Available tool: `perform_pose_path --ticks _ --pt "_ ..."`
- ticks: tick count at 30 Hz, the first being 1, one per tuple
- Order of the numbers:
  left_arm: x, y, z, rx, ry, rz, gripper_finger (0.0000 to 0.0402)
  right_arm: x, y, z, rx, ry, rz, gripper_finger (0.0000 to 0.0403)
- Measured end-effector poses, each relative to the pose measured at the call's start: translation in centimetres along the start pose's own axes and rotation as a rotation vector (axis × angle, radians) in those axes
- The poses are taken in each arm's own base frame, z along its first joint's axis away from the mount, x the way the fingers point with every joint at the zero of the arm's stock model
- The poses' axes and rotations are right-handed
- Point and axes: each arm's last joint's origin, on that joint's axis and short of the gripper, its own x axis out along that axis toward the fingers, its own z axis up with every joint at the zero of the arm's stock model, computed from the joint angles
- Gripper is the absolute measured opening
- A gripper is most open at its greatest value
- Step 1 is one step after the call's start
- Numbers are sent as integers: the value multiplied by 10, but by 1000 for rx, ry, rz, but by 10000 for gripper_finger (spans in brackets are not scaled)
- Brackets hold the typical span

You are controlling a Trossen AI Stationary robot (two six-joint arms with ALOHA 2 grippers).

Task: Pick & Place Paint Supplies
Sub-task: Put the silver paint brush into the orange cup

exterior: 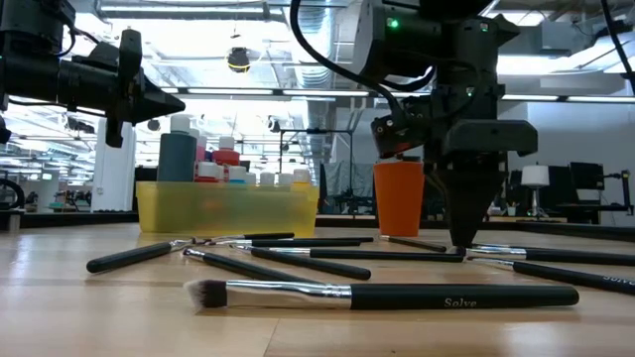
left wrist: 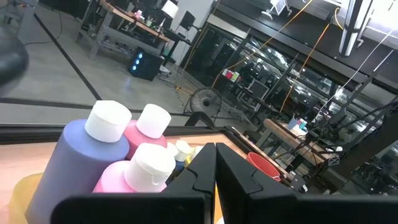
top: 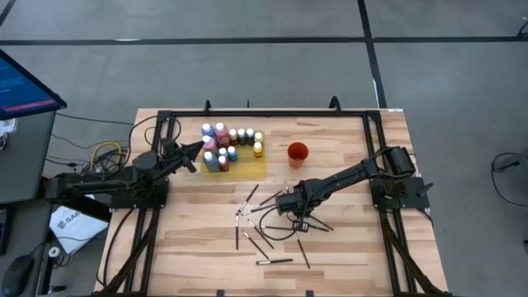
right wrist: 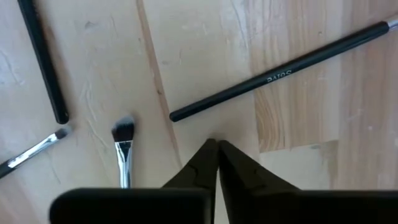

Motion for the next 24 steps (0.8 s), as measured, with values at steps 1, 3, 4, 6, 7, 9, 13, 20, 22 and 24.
perform_pose_path --ticks 1,3,4,6,7,9,13,20,22,24 --pt "0 0 0 0 -1 0 1 -1 0 0 -1 -1 -1 8" --pt "0 0 0 -3 -4 -2 1 -4 -1 -1 -12 -6 -1 3" --pt "0 0 0 -3 -4 -2 1 -7 -1 -2 -19 -12 -2 2" --pt "0 0 0 -3 -4 -3 1 -14 -4 -5 -25 -28 -25 1" --pt "0 0 0 -3 -5 -3 1 -18 -6 -8 -26 -23 -43 1" --pt "0 0 1 -3 -5 -4 1 -35 -8 -6 -12 -93 -48 1" --pt "0 -1 1 -6 -10 -6 1 -64 -14 -13 13 -178 -79 0" --pt "0 -1 1 -7 -11 -7 1 -133 -31 -29 95 -508 -175 0" --pt "0 -1 1 -7 -11 -7 1 -157 -40 -35 132 -637 -189 0" --pt "0 -1 1 -7 -11 -7 1 -181 -53 -40 162 -768 -212 0"
